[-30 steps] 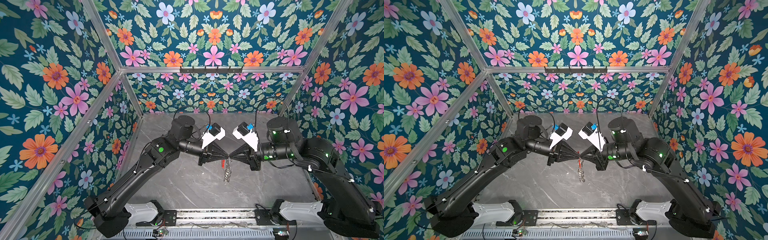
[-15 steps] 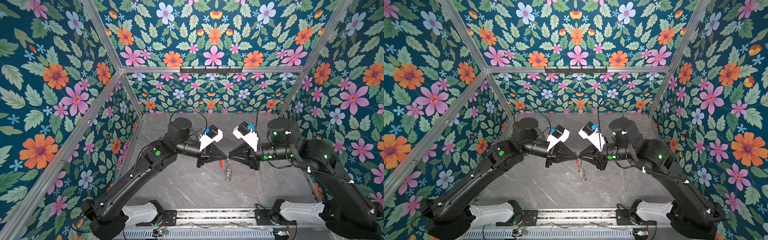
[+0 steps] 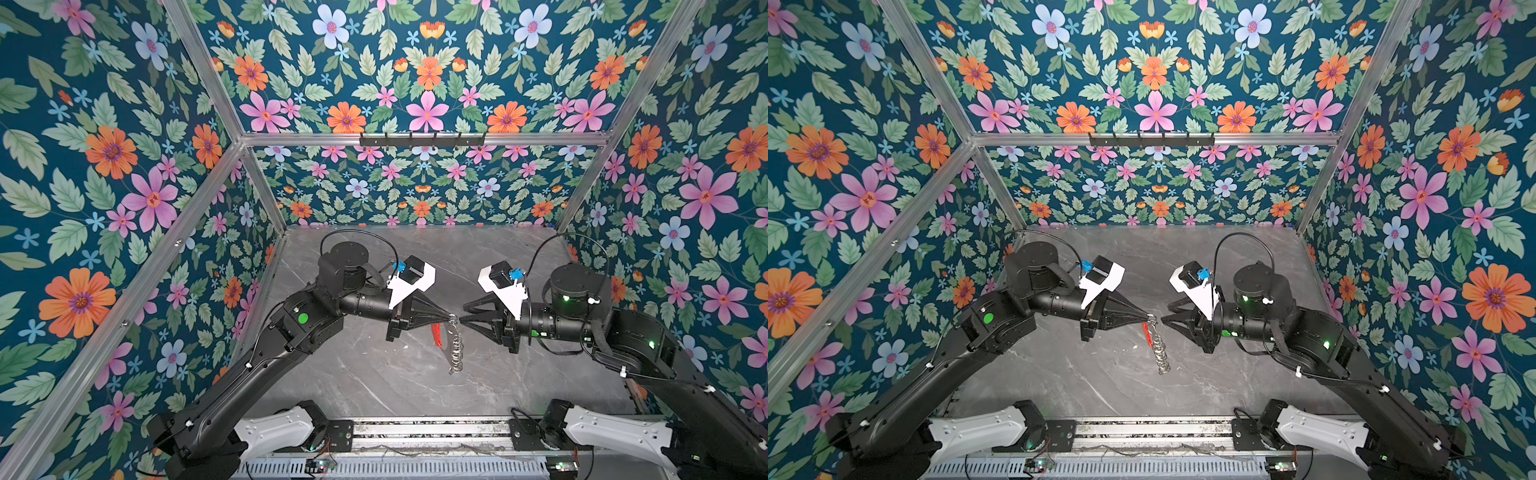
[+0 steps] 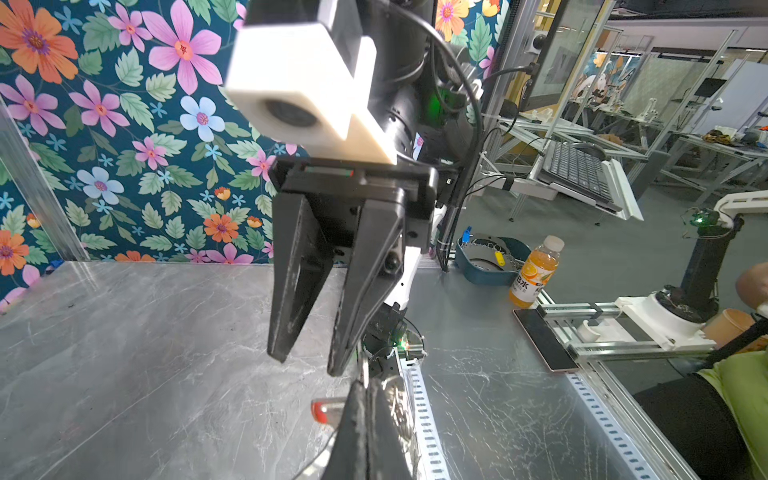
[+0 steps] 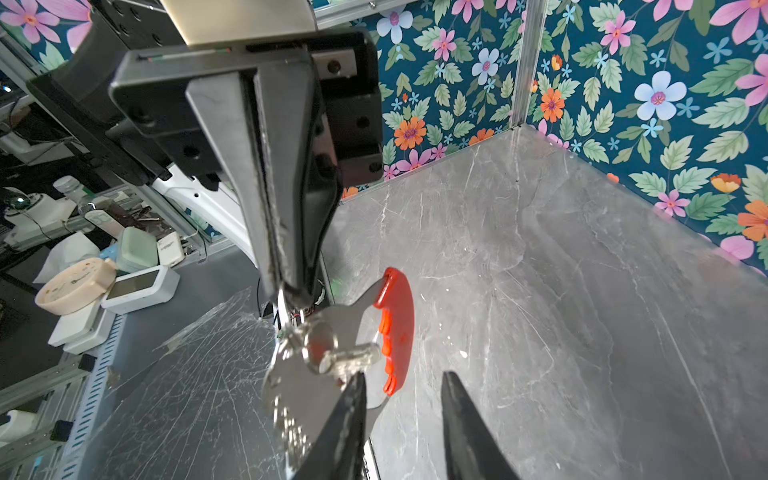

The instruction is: Remove the keys from the keyring

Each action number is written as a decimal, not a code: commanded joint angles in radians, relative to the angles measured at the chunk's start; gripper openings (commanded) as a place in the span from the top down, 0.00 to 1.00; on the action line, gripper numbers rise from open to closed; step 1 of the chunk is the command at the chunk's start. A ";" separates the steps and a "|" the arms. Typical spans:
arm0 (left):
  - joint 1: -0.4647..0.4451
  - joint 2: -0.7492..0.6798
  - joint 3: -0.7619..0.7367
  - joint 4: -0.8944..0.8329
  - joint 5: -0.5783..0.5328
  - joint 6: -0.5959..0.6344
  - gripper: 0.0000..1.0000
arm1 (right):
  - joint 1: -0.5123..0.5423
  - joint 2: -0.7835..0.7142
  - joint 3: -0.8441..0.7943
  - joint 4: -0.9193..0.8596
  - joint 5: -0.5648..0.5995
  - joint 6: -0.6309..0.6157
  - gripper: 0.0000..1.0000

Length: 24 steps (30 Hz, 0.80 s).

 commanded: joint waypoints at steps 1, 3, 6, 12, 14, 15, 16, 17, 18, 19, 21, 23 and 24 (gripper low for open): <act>0.001 -0.015 -0.010 0.077 -0.014 -0.010 1.00 | 0.013 -0.025 -0.029 0.094 0.028 -0.017 0.64; 0.001 -0.017 -0.012 0.084 -0.014 -0.015 1.00 | 0.024 -0.039 -0.046 0.118 0.024 -0.025 0.64; 0.000 -0.018 -0.017 0.097 -0.021 -0.025 1.00 | 0.042 -0.052 -0.057 0.149 0.027 -0.038 0.63; 0.000 -0.023 -0.024 0.129 -0.016 -0.042 1.00 | 0.090 -0.057 -0.071 0.176 0.070 -0.087 0.63; 0.001 -0.019 -0.022 0.127 -0.010 -0.044 1.00 | 0.095 -0.057 -0.073 0.175 0.086 -0.097 0.63; 0.000 -0.018 -0.020 0.127 -0.008 -0.045 1.00 | 0.098 -0.057 -0.074 0.176 0.090 -0.099 0.63; 0.000 -0.017 -0.019 0.125 -0.005 -0.045 1.00 | 0.099 -0.057 -0.075 0.178 0.095 -0.101 0.63; 0.001 -0.015 -0.016 0.123 -0.003 -0.046 1.00 | 0.100 -0.057 -0.076 0.180 0.103 -0.104 0.63; 0.001 -0.015 -0.016 0.120 -0.006 -0.045 1.00 | 0.101 -0.058 -0.077 0.182 0.102 -0.105 0.63; 0.001 -0.013 -0.014 0.118 -0.006 -0.045 1.00 | 0.104 -0.058 -0.078 0.186 0.102 -0.108 0.63; 0.001 -0.012 -0.014 0.117 -0.006 -0.045 1.00 | 0.111 -0.057 -0.078 0.195 0.105 -0.115 0.62; 0.000 -0.012 -0.014 0.117 -0.005 -0.047 1.00 | 0.128 -0.051 -0.074 0.196 0.133 -0.126 0.62; 0.000 -0.012 -0.014 0.118 -0.003 -0.047 1.00 | 0.138 -0.047 -0.072 0.196 0.151 -0.135 0.62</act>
